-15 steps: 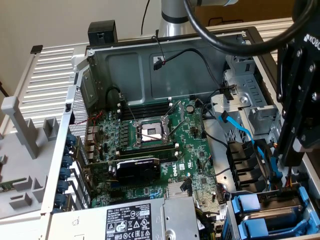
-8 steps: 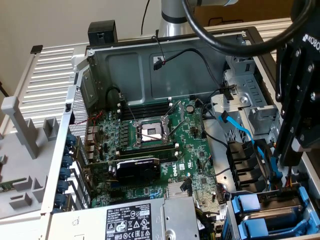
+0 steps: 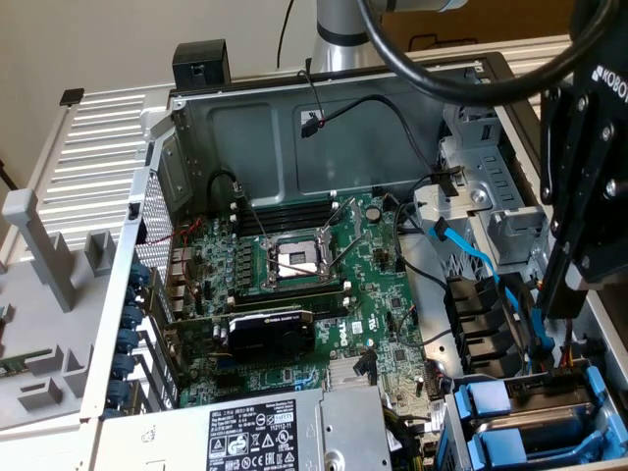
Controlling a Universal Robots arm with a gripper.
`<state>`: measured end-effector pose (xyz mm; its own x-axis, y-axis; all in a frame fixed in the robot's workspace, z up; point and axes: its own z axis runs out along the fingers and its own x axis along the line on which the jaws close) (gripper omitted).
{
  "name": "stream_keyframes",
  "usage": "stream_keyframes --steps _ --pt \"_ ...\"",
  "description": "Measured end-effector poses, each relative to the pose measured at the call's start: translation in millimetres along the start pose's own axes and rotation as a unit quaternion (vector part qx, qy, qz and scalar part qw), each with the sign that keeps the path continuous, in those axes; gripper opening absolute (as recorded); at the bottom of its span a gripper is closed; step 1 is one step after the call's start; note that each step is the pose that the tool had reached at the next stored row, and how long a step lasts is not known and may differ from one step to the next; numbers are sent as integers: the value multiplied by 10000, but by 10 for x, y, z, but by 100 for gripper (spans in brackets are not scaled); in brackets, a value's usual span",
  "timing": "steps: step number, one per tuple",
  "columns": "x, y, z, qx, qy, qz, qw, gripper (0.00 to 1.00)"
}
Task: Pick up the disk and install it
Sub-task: 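Insert the second disk wire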
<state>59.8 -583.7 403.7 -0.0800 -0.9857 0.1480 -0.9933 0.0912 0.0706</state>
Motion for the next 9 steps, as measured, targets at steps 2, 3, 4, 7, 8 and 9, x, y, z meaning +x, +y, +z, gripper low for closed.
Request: stream_keyframes --steps 2,3,4,7,8,9 --pt "1 4 0 0 0 -1 10000 17" --pt "1 5 0 0 1 -1 10000 17" --pt "1 6 1 0 0 0 10000 23" --pt "2 7 9 -4 0 0 10000 35" --pt "2 6 17 -9 -1 -1 10000 40" --pt "2 5 28 -15 0 -2 10000 40"
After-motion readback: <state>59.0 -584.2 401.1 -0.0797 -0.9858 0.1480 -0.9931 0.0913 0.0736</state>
